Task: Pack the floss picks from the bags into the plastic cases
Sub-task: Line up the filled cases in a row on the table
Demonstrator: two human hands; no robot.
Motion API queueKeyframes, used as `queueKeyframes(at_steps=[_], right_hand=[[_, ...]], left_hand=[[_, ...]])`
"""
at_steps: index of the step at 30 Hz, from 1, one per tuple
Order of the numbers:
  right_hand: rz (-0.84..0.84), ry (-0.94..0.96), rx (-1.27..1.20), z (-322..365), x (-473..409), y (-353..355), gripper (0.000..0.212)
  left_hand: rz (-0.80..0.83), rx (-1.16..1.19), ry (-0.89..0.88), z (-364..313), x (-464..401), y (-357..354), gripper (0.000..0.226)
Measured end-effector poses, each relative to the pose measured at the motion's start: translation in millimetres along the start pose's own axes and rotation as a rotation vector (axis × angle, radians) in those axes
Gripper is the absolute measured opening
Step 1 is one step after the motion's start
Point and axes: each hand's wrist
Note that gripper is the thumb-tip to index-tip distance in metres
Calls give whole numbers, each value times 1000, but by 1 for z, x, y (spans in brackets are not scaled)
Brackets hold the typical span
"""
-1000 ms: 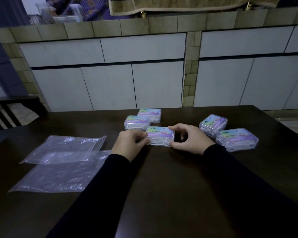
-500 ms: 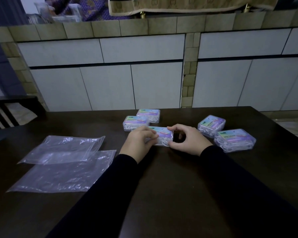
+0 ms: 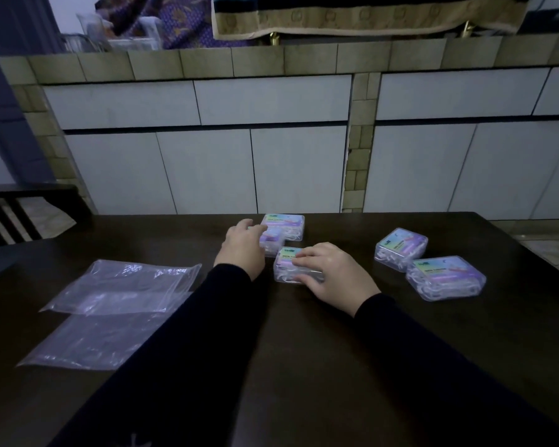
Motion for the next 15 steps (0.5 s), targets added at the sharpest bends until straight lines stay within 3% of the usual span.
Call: queueKeyframes(at_steps=[6, 10, 15], right_hand=[[3, -20, 35, 1, -4, -2, 37], [27, -36, 28, 8, -12, -8, 39], [56, 3, 7, 30, -35, -23, 39]], left_hand=[[208, -338, -69, 3, -25, 20, 30], [265, -435, -63, 9, -33, 37, 18], [313, -421, -33, 48, -38, 58, 19]])
Point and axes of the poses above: each hand's wrist, its own x-axis away from the middle knuckle, its own y-axis out of the back of the hand, z = x × y, and after that the axes turned 3 degrees about -y, right-handed
